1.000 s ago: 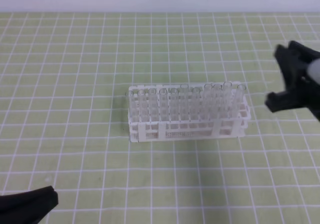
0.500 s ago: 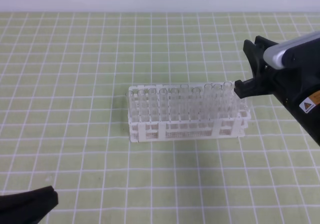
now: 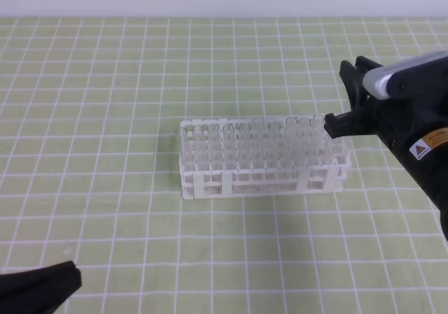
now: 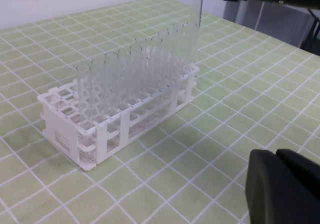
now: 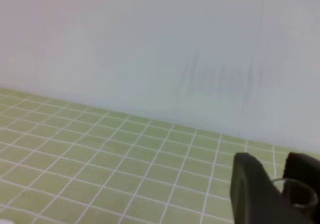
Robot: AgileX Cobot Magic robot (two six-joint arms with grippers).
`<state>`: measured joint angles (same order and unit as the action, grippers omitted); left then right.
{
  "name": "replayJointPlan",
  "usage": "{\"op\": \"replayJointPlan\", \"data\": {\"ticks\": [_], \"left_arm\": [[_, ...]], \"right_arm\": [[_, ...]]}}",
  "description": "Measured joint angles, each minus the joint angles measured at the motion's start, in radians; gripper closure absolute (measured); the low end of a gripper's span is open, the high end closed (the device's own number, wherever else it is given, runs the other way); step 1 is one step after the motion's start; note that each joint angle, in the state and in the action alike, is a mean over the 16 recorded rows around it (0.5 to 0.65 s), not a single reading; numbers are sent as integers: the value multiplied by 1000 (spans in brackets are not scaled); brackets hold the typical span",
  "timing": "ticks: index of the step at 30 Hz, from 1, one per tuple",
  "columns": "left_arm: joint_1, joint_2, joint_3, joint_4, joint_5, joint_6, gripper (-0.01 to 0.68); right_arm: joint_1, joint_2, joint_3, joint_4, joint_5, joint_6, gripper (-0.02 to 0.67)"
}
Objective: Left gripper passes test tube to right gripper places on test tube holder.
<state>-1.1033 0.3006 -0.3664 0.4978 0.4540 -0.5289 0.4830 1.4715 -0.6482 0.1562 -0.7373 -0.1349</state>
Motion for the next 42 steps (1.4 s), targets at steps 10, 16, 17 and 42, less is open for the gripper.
{"op": "replayJointPlan", "data": {"ticks": [10, 16, 17, 42], "left_arm": [[0, 2, 0, 2, -3, 0, 675], [0, 2, 0, 2, -3, 0, 675], [0, 2, 0, 2, -3, 0, 675], [0, -2, 0, -2, 4, 0, 676]], "right_arm": [[-5, 21, 0, 14, -10, 0, 551], [-7, 33, 0, 19, -12, 0, 551], [-7, 35, 0, 19, -12, 0, 551], [-7, 58, 4, 46, -21, 1, 551]]}}
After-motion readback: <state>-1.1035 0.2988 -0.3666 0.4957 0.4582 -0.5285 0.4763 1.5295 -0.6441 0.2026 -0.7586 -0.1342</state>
